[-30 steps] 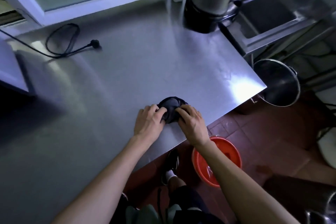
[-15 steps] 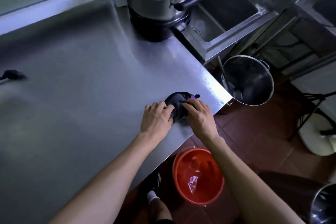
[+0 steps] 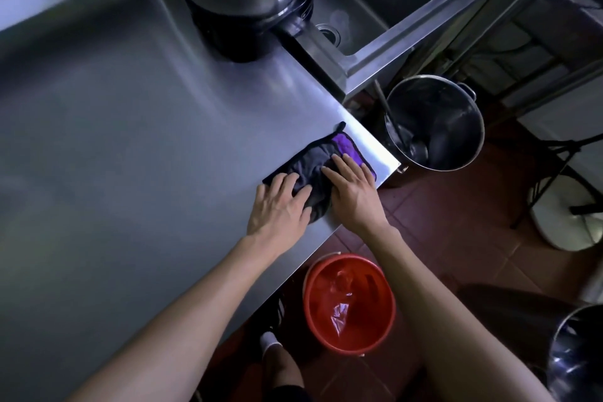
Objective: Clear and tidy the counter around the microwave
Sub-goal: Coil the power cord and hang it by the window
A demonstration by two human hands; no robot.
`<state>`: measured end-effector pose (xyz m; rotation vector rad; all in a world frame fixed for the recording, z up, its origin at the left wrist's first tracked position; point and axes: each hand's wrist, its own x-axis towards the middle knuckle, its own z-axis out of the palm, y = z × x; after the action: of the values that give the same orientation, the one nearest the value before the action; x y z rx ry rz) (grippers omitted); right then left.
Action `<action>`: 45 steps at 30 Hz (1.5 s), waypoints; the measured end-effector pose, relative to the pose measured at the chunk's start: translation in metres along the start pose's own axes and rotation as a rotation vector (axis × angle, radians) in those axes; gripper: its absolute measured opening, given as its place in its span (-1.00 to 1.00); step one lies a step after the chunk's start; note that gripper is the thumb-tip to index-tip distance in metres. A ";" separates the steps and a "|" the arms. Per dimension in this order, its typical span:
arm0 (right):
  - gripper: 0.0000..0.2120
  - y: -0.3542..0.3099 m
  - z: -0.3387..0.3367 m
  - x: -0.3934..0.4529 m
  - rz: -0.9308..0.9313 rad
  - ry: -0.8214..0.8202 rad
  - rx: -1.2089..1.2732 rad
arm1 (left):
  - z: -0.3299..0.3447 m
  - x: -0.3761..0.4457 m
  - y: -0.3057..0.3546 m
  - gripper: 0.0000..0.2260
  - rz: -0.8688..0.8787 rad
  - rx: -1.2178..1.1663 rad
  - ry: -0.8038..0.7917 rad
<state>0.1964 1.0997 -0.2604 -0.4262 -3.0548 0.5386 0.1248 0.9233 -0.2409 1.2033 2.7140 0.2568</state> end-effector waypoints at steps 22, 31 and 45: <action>-0.53 -0.344 0.032 0.061 -0.364 -0.292 0.191 | -0.109 -0.205 -0.259 -0.62 -0.595 -0.109 0.066; -0.51 -0.471 0.063 0.059 -0.515 -0.339 0.154 | -0.128 -0.295 -0.348 -0.62 -0.739 -0.224 0.098; -0.57 -0.579 0.120 0.124 -0.621 -0.372 0.081 | -0.129 -0.320 -0.441 -0.59 -0.910 -0.322 0.080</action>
<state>-0.0826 0.5697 -0.1825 0.6813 -3.2151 0.7551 -0.0074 0.3819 -0.1878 -0.1635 2.8063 0.5696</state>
